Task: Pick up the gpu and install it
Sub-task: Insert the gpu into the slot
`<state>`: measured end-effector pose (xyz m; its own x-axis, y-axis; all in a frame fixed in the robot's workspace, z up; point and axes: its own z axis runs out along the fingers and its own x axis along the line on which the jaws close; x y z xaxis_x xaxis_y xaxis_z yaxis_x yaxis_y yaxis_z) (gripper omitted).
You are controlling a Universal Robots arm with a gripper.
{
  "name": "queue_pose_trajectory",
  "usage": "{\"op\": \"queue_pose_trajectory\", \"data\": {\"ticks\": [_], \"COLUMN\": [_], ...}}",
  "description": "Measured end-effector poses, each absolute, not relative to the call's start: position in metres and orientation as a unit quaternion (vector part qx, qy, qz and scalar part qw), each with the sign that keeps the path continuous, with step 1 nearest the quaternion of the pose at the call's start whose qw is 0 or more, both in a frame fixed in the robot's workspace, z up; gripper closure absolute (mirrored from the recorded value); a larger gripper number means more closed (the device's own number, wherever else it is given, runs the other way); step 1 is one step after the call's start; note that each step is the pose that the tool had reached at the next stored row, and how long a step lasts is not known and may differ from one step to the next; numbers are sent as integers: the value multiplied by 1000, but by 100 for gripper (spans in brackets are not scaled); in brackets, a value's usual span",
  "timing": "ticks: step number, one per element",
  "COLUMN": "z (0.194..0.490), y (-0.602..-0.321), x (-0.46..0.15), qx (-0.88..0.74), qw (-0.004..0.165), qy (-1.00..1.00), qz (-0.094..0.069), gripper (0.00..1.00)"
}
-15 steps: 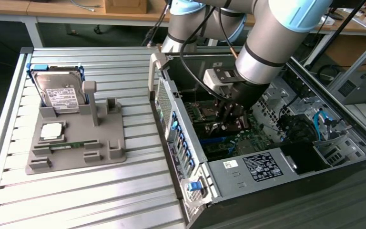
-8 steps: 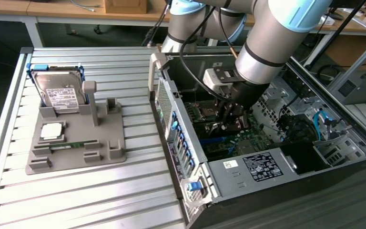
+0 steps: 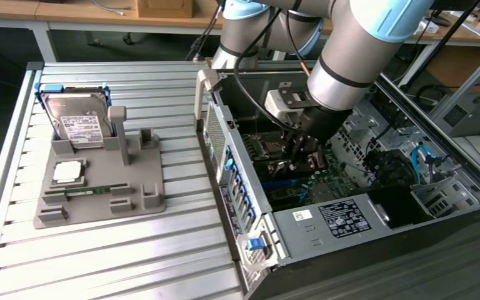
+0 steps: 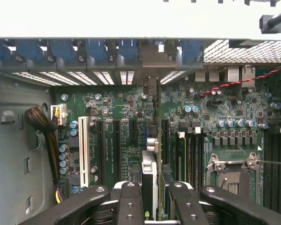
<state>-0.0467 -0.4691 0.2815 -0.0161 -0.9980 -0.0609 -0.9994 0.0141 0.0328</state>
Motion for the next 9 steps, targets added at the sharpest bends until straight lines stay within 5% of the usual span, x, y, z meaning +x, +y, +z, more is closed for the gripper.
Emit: {"op": "queue_pose_trajectory", "data": {"ticks": [9], "z": [281], "y": [-468], "x": [-48], "qx": [-701], "qw": [10], "qy": [712], "qz": [33], "gripper": [73]}}
